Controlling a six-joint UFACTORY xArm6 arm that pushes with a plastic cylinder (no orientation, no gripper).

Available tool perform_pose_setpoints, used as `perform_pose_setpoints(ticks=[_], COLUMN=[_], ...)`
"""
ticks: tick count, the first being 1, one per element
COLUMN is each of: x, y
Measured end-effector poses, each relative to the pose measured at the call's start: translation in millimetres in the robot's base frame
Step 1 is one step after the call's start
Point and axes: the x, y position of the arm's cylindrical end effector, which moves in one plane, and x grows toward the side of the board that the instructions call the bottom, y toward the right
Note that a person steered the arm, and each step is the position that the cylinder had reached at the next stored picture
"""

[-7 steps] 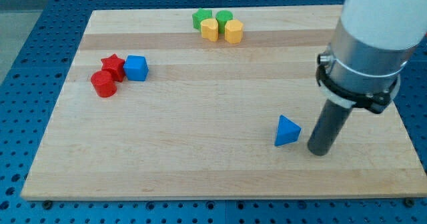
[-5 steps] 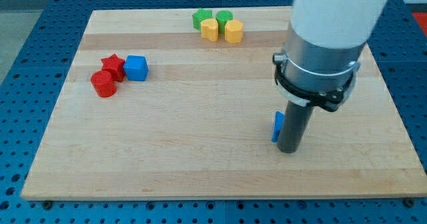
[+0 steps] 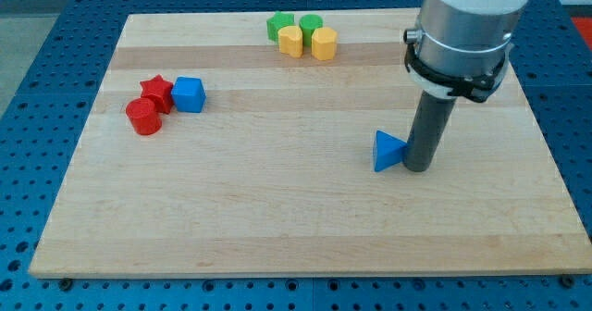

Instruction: Slide the green circle to the right side of the green star

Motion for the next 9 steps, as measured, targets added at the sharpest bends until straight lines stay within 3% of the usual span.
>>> perform_pose_setpoints(ticks=[3,7,9], x=[-9,-46,-48], y=[-54,-45,-71])
